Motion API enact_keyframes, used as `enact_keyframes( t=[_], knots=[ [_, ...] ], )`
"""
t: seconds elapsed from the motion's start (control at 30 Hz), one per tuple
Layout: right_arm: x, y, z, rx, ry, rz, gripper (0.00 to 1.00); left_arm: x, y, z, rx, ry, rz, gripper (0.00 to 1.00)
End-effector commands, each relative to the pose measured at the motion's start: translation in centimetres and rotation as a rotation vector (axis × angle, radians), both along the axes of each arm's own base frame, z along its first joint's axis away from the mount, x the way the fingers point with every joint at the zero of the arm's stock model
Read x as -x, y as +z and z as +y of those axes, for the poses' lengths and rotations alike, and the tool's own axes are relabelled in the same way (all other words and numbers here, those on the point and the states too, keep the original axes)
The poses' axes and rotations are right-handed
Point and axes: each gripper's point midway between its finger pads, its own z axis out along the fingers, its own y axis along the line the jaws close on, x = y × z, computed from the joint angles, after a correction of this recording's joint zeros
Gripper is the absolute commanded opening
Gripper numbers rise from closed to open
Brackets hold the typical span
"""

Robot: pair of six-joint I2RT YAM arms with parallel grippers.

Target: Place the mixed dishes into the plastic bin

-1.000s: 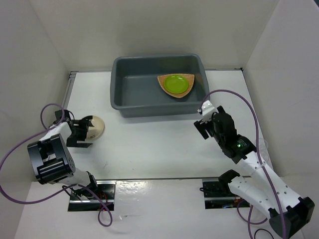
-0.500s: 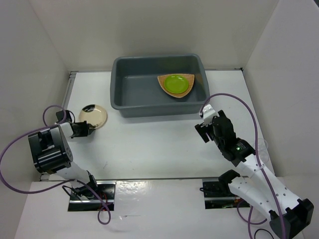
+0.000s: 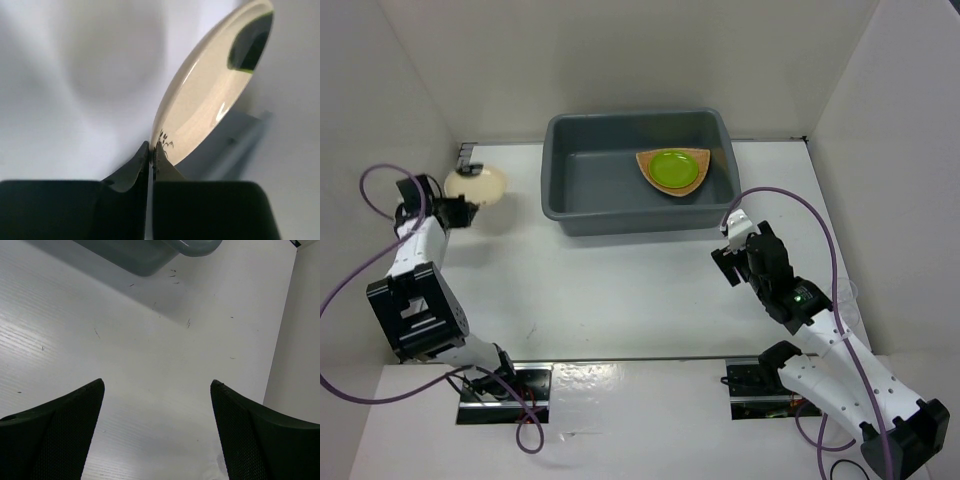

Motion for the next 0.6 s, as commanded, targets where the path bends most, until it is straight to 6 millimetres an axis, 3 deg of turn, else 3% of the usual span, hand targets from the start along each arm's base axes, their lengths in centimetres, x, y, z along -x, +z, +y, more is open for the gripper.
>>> enact_keyframes(
  t=[0.0, 0.03, 0.1, 0.13, 0.17, 0.2, 0.23, 0.3, 0.33, 0.37, 0.4, 0.43, 0.47, 0.5, 0.53, 0.57],
  knots=[
    [-0.5, 1.1, -0.1, -0.028, -0.023, -0.053, 0.91, -6.3, 13.5, -1.5, -0.134, -0.120, -0.347, 0.00],
    [-0.5, 1.1, -0.1, -0.028, -0.023, -0.053, 0.91, -7.5, 15.3, -3.8, -0.144, -0.198, -0.382, 0.00],
    [-0.6, 1.1, -0.1, -0.020, -0.019, -0.054, 0.92, -10.0, 16.7, -5.9, -0.172, -0.301, -0.405, 0.00],
    [-0.6, 1.1, -0.1, -0.020, -0.019, -0.054, 0.92, -11.2, 20.2, -8.4, -0.236, -0.386, -0.460, 0.00],
    [-0.6, 1.1, -0.1, -0.020, -0.019, -0.054, 0.92, -12.7, 19.1, -10.1, -0.221, -0.466, -0.451, 0.00],
    [-0.6, 1.1, -0.1, -0.020, -0.019, -0.054, 0.92, -13.5, 19.2, -11.5, -0.237, -0.531, -0.463, 0.00],
    [-0.6, 1.1, -0.1, -0.020, -0.019, -0.054, 0.92, -14.7, 19.0, -14.5, -0.205, -0.623, -0.469, 0.00],
    [-0.5, 1.2, -0.2, -0.012, -0.027, -0.058, 0.94, -15.6, 17.9, -17.6, -0.164, -0.707, -0.451, 0.00],
    [-0.5, 1.4, -0.2, -0.017, -0.027, -0.067, 0.94, -16.5, 14.9, -20.2, -0.113, -0.771, -0.402, 0.00],
    [-0.5, 1.5, -0.5, -0.011, -0.039, -0.071, 0.94, -17.0, 15.8, -21.6, -0.101, -0.807, -0.419, 0.00],
    [-0.4, 1.8, -0.5, -0.018, -0.040, -0.083, 0.94, -17.0, 14.8, -23.1, -0.072, -0.842, -0.391, 0.00],
    [-0.3, 2.0, -0.6, -0.023, -0.040, -0.092, 0.94, -17.5, 12.6, -25.7, -0.040, -0.891, -0.355, 0.00],
    [-0.3, 2.1, -0.8, -0.018, -0.050, -0.095, 0.94, -17.9, 14.0, -26.9, -0.055, -0.905, -0.382, 0.00],
    [-0.5, 2.3, -0.7, -0.023, -0.051, -0.103, 0.94, -18.6, 12.6, -28.2, -0.048, -0.922, -0.359, 0.00],
    [-0.4, 2.5, -0.7, -0.027, -0.051, -0.111, 0.94, -18.6, 12.5, -30.7, -0.055, -0.965, -0.363, 0.00],
    [-0.4, 2.5, -0.9, -0.023, -0.060, -0.113, 0.94, -18.3, 11.9, -32.0, -0.047, -0.995, -0.330, 0.00]
  ],
)
